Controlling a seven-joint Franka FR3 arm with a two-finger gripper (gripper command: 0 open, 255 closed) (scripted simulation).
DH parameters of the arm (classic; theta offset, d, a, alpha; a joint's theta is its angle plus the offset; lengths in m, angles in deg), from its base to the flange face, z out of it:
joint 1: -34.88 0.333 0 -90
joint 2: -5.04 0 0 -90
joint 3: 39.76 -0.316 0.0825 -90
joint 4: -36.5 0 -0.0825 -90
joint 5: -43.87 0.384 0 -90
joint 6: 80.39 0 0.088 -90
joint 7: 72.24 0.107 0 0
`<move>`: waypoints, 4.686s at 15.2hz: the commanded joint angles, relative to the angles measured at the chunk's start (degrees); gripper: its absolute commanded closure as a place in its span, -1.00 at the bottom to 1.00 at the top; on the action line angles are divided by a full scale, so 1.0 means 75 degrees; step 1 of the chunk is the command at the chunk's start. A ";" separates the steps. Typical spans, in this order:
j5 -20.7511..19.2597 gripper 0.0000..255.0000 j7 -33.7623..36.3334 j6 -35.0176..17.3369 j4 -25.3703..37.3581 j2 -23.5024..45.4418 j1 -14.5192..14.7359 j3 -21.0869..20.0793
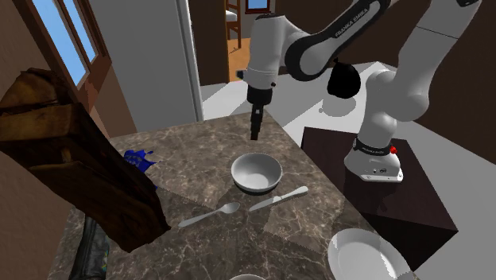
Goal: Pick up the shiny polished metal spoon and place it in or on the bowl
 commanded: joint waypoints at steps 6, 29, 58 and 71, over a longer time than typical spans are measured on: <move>-0.0290 -1.00 0.0227 -0.1521 0.0791 0.1959 0.0274 -0.0403; -0.1869 -1.00 0.1121 -0.3454 0.4076 0.6551 0.1692 -0.0112; -0.1631 1.00 0.1002 -0.2605 0.3963 0.5589 0.1482 -0.0377; -0.1343 1.00 0.0859 -0.1575 0.4111 0.4694 0.1310 -0.0595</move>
